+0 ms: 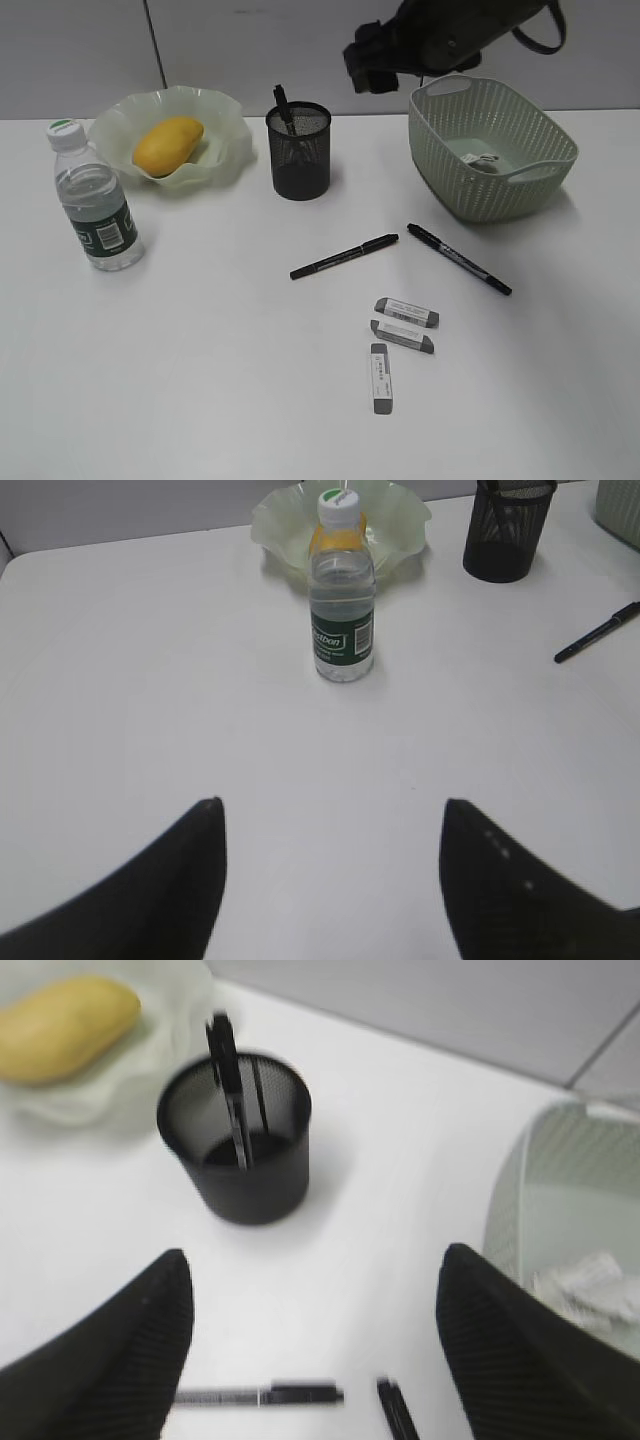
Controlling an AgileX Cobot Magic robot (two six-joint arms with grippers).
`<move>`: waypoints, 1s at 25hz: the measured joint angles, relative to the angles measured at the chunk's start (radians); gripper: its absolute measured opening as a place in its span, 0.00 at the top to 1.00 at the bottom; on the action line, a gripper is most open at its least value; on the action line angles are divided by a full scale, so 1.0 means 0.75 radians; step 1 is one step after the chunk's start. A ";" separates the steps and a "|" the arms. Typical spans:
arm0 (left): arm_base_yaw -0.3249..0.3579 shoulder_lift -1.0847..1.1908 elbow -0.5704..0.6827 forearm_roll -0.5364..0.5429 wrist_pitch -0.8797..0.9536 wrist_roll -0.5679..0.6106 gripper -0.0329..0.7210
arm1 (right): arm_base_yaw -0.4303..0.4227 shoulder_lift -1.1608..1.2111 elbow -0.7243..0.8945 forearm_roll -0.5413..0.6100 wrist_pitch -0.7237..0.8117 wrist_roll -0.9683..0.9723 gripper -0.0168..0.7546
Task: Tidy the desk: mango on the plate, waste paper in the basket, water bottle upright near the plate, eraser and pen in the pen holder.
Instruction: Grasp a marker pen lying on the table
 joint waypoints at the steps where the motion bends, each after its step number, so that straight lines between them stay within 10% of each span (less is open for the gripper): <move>1: 0.000 0.000 0.000 0.000 0.000 0.000 0.28 | 0.000 -0.027 -0.008 0.003 0.117 0.001 0.21; 10: 0.000 0.000 0.000 0.000 0.000 0.000 0.28 | -0.052 -0.072 -0.274 0.130 0.964 -0.102 0.21; 25: 0.000 0.000 0.000 0.000 0.000 0.000 0.28 | -0.489 -0.439 0.148 0.167 1.016 -0.198 0.21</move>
